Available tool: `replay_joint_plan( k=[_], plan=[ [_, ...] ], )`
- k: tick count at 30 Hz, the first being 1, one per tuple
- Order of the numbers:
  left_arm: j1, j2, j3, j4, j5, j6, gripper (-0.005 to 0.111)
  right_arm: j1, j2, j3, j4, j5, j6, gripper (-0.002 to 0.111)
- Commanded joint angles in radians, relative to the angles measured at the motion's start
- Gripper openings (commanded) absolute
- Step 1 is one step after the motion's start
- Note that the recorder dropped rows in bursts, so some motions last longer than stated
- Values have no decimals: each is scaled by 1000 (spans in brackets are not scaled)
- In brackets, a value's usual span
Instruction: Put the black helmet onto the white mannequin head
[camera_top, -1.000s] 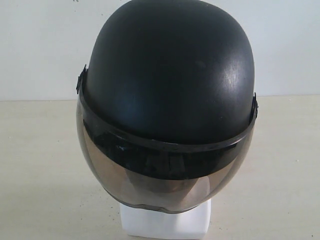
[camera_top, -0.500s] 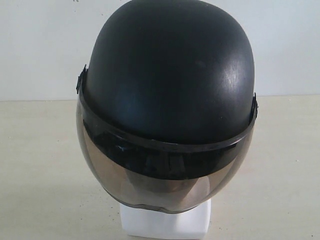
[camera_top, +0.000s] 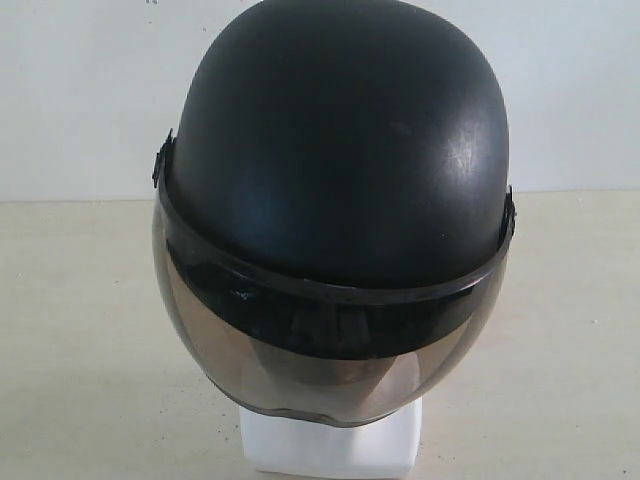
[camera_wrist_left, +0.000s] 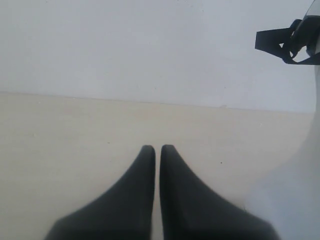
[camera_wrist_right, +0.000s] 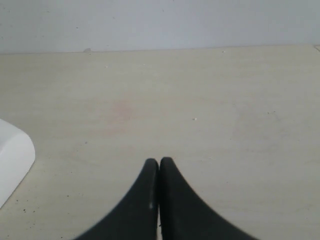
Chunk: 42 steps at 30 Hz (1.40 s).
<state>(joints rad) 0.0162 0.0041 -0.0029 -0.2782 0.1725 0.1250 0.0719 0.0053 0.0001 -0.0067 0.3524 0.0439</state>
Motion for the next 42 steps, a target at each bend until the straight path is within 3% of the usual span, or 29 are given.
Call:
replay_joint_plan(
  k=[1, 5, 9, 12, 18, 42],
  plan=[
    [-7, -4, 3, -22, -15, 3, 4, -2, -5, 0, -2, -3, 1, 0],
    [-7, -4, 3, -33, -15, -14, 4, -2, -5, 0, -2, -3, 1, 0],
    [-7, -4, 3, -40, 16, -185, 4, -2, -5, 0, -2, -3, 1, 0],
    [-7, -4, 3, 51, 45, -238, 4, -2, -5, 0, -2, -3, 1, 0],
    [-7, -4, 3, 246, 57, -238, 4, -2, -5, 0, -2, -3, 1, 0],
    [-7, -4, 3, 238, 113, -132, 4, -2, -5, 0, -2, -3, 1, 0]
  ],
)
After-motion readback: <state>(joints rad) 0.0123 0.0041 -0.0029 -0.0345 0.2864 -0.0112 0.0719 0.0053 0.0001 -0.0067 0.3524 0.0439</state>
